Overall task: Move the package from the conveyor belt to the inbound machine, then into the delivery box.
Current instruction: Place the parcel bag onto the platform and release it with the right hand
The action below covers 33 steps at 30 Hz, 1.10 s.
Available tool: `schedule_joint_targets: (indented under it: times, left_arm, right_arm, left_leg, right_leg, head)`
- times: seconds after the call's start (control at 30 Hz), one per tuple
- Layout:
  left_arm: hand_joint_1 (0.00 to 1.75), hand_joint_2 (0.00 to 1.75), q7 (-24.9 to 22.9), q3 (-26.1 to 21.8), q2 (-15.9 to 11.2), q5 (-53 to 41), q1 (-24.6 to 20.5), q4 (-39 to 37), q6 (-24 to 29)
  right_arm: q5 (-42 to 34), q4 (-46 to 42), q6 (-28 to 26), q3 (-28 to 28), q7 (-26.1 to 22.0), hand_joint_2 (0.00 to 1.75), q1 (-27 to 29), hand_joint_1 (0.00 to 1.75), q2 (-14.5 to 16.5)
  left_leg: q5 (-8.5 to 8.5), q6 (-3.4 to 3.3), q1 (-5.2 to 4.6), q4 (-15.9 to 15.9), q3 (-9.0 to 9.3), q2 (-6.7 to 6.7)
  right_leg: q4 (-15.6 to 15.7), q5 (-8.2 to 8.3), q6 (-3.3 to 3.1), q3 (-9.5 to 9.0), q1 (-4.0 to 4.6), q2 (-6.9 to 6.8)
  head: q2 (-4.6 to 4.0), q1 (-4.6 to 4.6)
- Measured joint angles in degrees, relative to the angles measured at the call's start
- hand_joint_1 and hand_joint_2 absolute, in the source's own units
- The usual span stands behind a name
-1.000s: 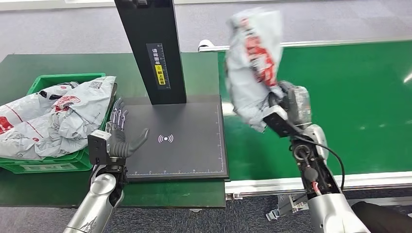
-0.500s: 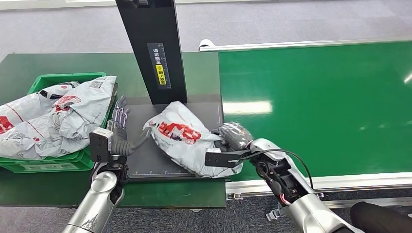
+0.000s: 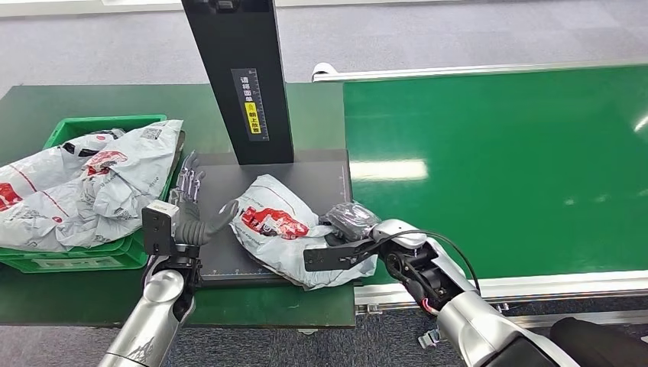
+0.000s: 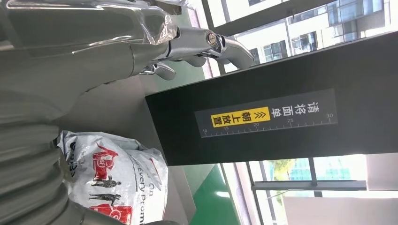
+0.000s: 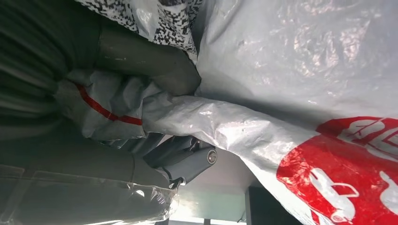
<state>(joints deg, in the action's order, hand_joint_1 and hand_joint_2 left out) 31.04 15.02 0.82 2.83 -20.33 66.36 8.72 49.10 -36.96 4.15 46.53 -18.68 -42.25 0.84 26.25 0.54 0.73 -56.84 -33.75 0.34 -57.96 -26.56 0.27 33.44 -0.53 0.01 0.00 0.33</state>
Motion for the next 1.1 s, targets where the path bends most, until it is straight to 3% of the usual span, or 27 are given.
schedule_joint_targets:
  times: [0.1, 0.13, 0.23, 0.27, 0.53, 0.93, 1.1]
  left_arm:
    - [0.0, 1.75, -0.1, 0.0, 0.0, -0.3, 0.0, 0.0, 0.0]
    - [0.0, 1.75, -0.1, 0.0, 0.0, -0.5, 0.0, 0.0, 0.0]
    - [0.0, 1.75, -0.1, 0.0, 0.0, -0.5, 0.0, 0.0, -0.1]
    - [0.0, 1.75, -0.1, 0.0, 0.0, -0.6, 0.0, 0.0, -0.1]
    - [0.0, 1.75, 0.4, 0.0, 0.0, -0.7, -0.6, -0.6, -0.8]
    - [0.0, 1.75, 0.5, 0.0, 0.0, -0.7, -0.8, -0.9, -0.8]
    - [0.0, 1.75, 0.7, 0.0, 0.1, -1.1, -0.9, -1.1, -0.9]
  right_arm:
    - [1.4, 0.7, -1.7, 0.9, 1.5, 1.75, -0.5, 1.68, 0.3]
    - [2.0, 1.0, -2.9, 1.2, 1.9, 1.75, -0.6, 1.44, 0.5]
    - [2.9, 1.5, -6.9, 1.9, 1.8, 1.75, -0.6, 0.21, 0.7]
    - [3.2, 1.6, -8.1, 2.0, 1.5, 1.75, -0.6, 0.01, 0.7]
    - [5.2, 1.1, -19.3, 1.1, 0.5, 1.75, 0.4, 0.0, 0.8]
    - [5.4, 0.3, -20.4, -0.1, 0.0, 1.75, 0.6, 0.0, 0.8]
    - [4.0, -1.4, -22.6, -1.9, -3.3, 1.75, 1.9, 0.0, 0.8]
  left_leg:
    - [0.0, 0.0, 0.0, 0.0, 0.05, 0.0]
    - [0.0, 0.0, 0.0, 0.0, 0.07, -0.01]
    - [0.0, 0.0, 0.01, 0.0, 0.08, -0.01]
    - [-0.01, 0.0, 0.0, 0.0, 0.08, -0.01]
    - [0.0, 0.0, 0.0, 0.0, 0.04, -0.03]
    - [0.0, 0.0, 0.0, 0.0, 0.04, -0.03]
    - [0.0, 0.0, 0.0, 0.0, 0.03, -0.03]
  right_leg:
    - [0.0, 0.0, 0.0, -0.04, 0.0, 0.0]
    - [0.0, 0.0, 0.0, -0.06, 0.0, 0.0]
    - [0.0, 0.0, 0.0, -0.07, 0.01, -0.01]
    - [0.0, 0.0, 0.0, -0.07, 0.0, 0.0]
    - [0.0, 0.0, 0.0, -0.05, 0.0, -0.01]
    - [0.0, 0.0, 0.0, -0.04, 0.0, -0.01]
    - [0.0, 0.0, 0.0, -0.02, 0.0, -0.01]
  head:
    - [0.0, -0.01]
    - [0.0, -0.01]
    - [0.0, 0.0]
    - [0.0, 0.0]
    - [0.0, -0.01]
    - [0.0, -0.01]
    - [-0.02, -0.01]
